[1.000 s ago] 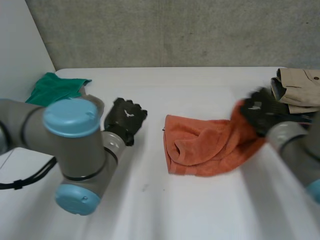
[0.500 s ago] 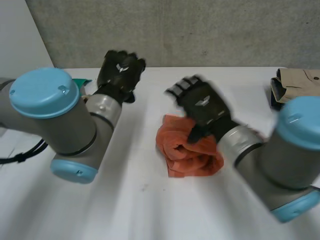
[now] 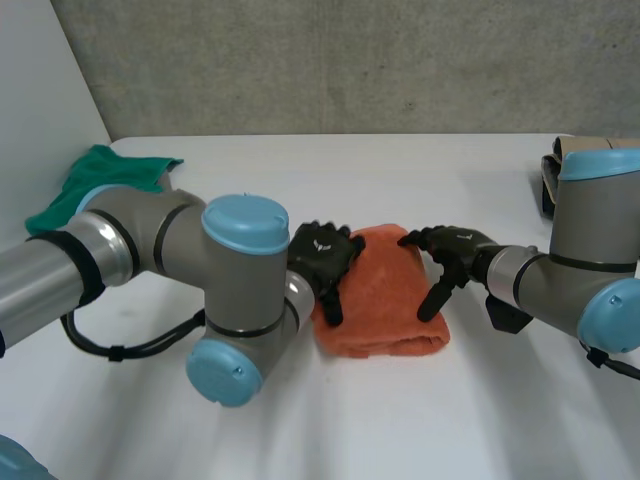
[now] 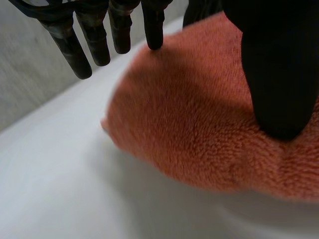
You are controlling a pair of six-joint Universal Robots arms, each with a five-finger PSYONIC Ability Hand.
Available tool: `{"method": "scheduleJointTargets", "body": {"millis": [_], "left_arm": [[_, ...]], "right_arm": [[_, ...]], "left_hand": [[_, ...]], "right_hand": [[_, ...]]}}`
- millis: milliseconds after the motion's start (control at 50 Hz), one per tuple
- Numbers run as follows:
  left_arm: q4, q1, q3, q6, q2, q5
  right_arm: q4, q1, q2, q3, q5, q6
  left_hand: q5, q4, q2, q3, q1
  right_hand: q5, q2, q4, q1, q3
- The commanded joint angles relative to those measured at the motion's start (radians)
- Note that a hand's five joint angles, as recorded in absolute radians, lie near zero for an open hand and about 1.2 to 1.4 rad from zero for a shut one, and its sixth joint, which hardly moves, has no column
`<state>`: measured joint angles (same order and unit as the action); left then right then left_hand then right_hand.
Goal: Fold the laundry.
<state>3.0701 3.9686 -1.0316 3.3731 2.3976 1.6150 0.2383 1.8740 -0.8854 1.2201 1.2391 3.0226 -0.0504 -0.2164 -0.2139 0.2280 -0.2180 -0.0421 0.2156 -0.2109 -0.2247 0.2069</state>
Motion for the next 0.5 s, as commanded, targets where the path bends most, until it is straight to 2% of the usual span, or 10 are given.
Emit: {"method": "scheduleJointTargets", "body": {"millis": [20, 160, 300, 380, 460, 500], "left_arm": [[-0.031, -0.005, -0.064, 0.018, -0.017, 0.04], [-0.03, 0.009, -0.053, 0.069, -0.02, 0.04], [-0.016, 0.041, -0.044, 0.114, -0.11, 0.02], [0.025, 0.044, -0.024, 0.109, -0.195, -0.01], [0.055, 0.061, -0.01, 0.103, -0.256, -0.118], [0.052, 0.076, 0.016, 0.097, -0.276, -0.209]], "right_arm": [[-0.008, 0.001, 0.006, 0.021, 0.029, -0.168], [-0.037, 0.022, -0.03, 0.051, 0.155, -0.316], [-0.163, 0.056, -0.125, 0.148, 0.166, -0.352], [-0.293, 0.108, -0.275, 0.292, 0.164, -0.355], [-0.411, 0.151, -0.366, 0.457, 0.155, -0.353], [-0.461, 0.174, -0.386, 0.524, 0.155, -0.353]], "left_hand": [[0.029, 0.021, 0.018, -0.032, 0.022], [0.014, 0.006, 0.003, -0.017, 0.007], [0.035, 0.026, 0.024, -0.038, 0.028], [0.05, 0.041, 0.039, -0.053, 0.043], [0.05, 0.042, 0.039, -0.053, 0.044], [0.05, 0.042, 0.039, -0.053, 0.044]], "right_hand": [[0.042, -0.041, 0.036, 0.05, -0.032], [0.042, -0.041, 0.036, 0.05, -0.032], [0.042, -0.041, 0.036, 0.05, -0.032], [0.042, -0.041, 0.036, 0.05, -0.032], [0.042, -0.041, 0.036, 0.05, -0.032], [0.042, -0.041, 0.036, 0.05, -0.032]]}}
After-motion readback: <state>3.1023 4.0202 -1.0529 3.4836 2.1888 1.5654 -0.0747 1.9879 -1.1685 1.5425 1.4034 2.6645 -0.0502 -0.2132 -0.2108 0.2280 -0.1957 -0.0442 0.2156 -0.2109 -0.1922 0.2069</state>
